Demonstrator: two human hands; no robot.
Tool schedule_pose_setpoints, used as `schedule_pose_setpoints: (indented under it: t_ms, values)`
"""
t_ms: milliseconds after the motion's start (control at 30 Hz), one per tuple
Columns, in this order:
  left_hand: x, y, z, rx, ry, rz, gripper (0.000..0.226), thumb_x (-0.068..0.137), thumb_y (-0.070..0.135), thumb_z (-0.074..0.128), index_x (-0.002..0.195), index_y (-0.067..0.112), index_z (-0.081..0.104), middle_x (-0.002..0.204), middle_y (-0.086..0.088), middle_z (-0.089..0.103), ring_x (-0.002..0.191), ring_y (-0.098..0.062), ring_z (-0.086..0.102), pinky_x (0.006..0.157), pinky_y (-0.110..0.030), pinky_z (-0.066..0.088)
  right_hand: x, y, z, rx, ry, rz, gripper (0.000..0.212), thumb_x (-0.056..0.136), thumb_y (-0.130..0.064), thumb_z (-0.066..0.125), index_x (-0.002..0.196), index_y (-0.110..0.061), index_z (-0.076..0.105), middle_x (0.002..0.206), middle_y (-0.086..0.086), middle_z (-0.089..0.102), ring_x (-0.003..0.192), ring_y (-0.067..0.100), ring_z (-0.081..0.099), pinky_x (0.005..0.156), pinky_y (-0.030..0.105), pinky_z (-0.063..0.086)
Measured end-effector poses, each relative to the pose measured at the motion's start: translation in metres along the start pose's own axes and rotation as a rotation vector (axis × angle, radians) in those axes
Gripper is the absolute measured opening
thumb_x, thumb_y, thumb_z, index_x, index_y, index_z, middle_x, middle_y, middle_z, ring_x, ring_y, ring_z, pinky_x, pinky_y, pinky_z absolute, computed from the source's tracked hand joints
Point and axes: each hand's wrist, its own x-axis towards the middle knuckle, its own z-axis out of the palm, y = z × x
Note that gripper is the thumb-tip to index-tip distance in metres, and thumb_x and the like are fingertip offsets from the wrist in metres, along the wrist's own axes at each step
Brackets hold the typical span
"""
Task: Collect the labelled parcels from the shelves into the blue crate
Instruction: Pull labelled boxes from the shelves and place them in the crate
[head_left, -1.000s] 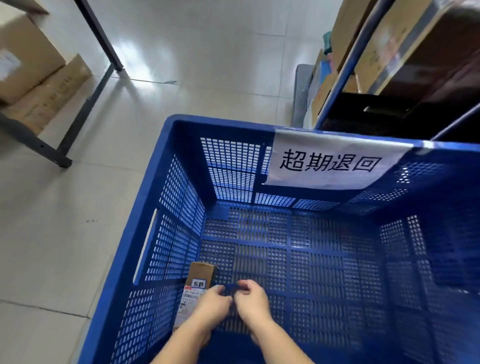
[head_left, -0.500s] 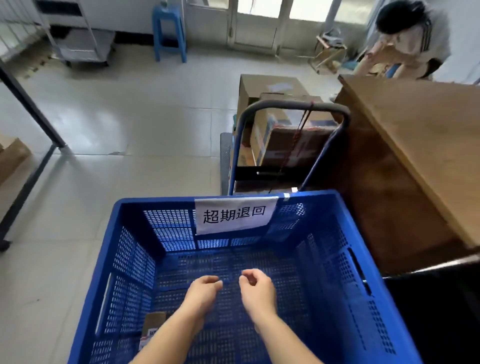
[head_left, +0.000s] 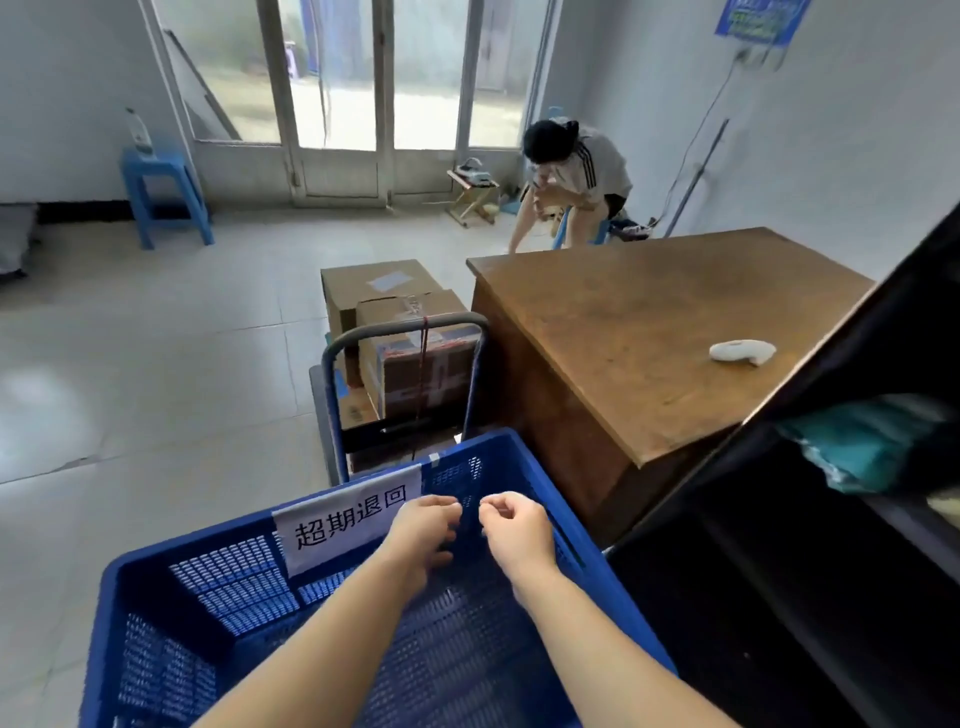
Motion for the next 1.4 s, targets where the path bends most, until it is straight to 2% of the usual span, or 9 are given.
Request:
schedule_pose_setpoints:
  t_ms: [100, 233, 400, 767, 933, 1067, 1167, 1333, 1400]
  values:
    - [-0.023, 0.029, 0.042, 0.023, -0.068, 0.044, 0.014, 0.093, 0.012, 0.052, 0.102, 0.018, 0.061, 0.089, -0.005, 0.060, 0.082, -0.018, 0.054, 0.072, -0.032, 0.047, -0.004, -0.011, -0.046, 0.060, 0.078, -0.015, 0.010, 0.086, -0.022, 0.058, 0.081, -0.026, 0.065, 0.086, -0.002, 0.070, 0.087, 0.020, 0.066, 0.077, 0.034, 0.053]
    - [-0.049, 0.053, 0.111, 0.064, -0.191, 0.095, 0.011, 0.092, 0.011, 0.052, 0.093, 0.019, 0.060, 0.080, -0.002, 0.058, 0.073, -0.016, 0.052, 0.075, -0.032, 0.045, 0.000, -0.005, -0.118, 0.098, 0.206, 0.000, 0.010, 0.078, -0.026, 0.059, 0.070, -0.027, 0.064, 0.075, -0.003, 0.069, 0.074, 0.019, 0.063, 0.071, 0.035, 0.053]
    - [-0.078, 0.070, 0.218, 0.070, -0.340, 0.132, 0.010, 0.093, 0.010, 0.051, 0.096, 0.015, 0.059, 0.073, -0.002, 0.055, 0.058, -0.013, 0.045, 0.058, -0.025, 0.038, 0.004, 0.016, -0.229, 0.160, 0.358, -0.009, 0.015, 0.063, -0.037, 0.053, 0.063, -0.026, 0.063, 0.072, -0.004, 0.068, 0.072, 0.020, 0.062, 0.077, 0.045, 0.055]
    - [-0.153, 0.070, 0.455, 0.202, -0.617, 0.174, 0.009, 0.092, 0.015, 0.053, 0.091, 0.021, 0.059, 0.079, 0.001, 0.059, 0.071, -0.014, 0.052, 0.071, -0.028, 0.044, -0.033, 0.074, -0.471, 0.246, 0.640, 0.032, 0.018, 0.078, -0.027, 0.056, 0.063, -0.027, 0.066, 0.078, -0.003, 0.070, 0.086, 0.027, 0.068, 0.081, 0.045, 0.055]
    - [-0.172, 0.080, 0.532, 0.205, -0.710, 0.227, 0.013, 0.091, 0.008, 0.051, 0.094, 0.015, 0.061, 0.074, -0.001, 0.057, 0.059, -0.013, 0.047, 0.059, -0.025, 0.038, -0.055, 0.076, -0.540, 0.300, 0.750, 0.005, 0.025, 0.089, -0.018, 0.057, 0.067, -0.025, 0.067, 0.083, 0.002, 0.072, 0.088, 0.026, 0.068, 0.084, 0.044, 0.056]
    - [-0.197, 0.109, 0.596, 0.167, -0.821, 0.333, 0.013, 0.091, 0.007, 0.053, 0.098, 0.014, 0.063, 0.081, -0.005, 0.065, 0.072, -0.018, 0.059, 0.060, -0.026, 0.044, -0.065, 0.050, -0.596, 0.297, 0.835, -0.129, 0.022, 0.091, -0.013, 0.057, 0.077, -0.024, 0.070, 0.088, 0.002, 0.073, 0.089, 0.022, 0.068, 0.087, 0.040, 0.056]
    - [-0.221, 0.136, 0.639, 0.129, -0.936, 0.403, 0.011, 0.093, 0.006, 0.052, 0.096, 0.013, 0.061, 0.076, -0.006, 0.066, 0.065, -0.018, 0.062, 0.052, -0.023, 0.044, -0.069, 0.031, -0.644, 0.297, 0.943, -0.222, 0.019, 0.090, -0.012, 0.057, 0.083, -0.021, 0.072, 0.092, 0.001, 0.073, 0.091, 0.018, 0.069, 0.087, 0.035, 0.056]
    - [-0.248, 0.171, 0.704, 0.223, -1.081, 0.516, 0.011, 0.093, 0.013, 0.052, 0.092, 0.017, 0.062, 0.083, -0.001, 0.067, 0.078, -0.016, 0.062, 0.076, -0.032, 0.047, -0.078, 0.013, -0.725, 0.310, 1.119, -0.257, 0.019, 0.089, -0.011, 0.059, 0.078, -0.023, 0.070, 0.090, 0.002, 0.072, 0.091, 0.021, 0.067, 0.083, 0.039, 0.056]
    - [-0.252, 0.179, 0.730, 0.274, -1.091, 0.539, 0.009, 0.090, 0.016, 0.055, 0.088, 0.019, 0.063, 0.088, -0.004, 0.065, 0.080, -0.018, 0.059, 0.073, -0.030, 0.048, -0.082, 0.017, -0.755, 0.265, 1.220, -0.256, 0.022, 0.087, -0.012, 0.060, 0.072, -0.025, 0.068, 0.087, -0.003, 0.071, 0.090, 0.019, 0.065, 0.083, 0.038, 0.054]
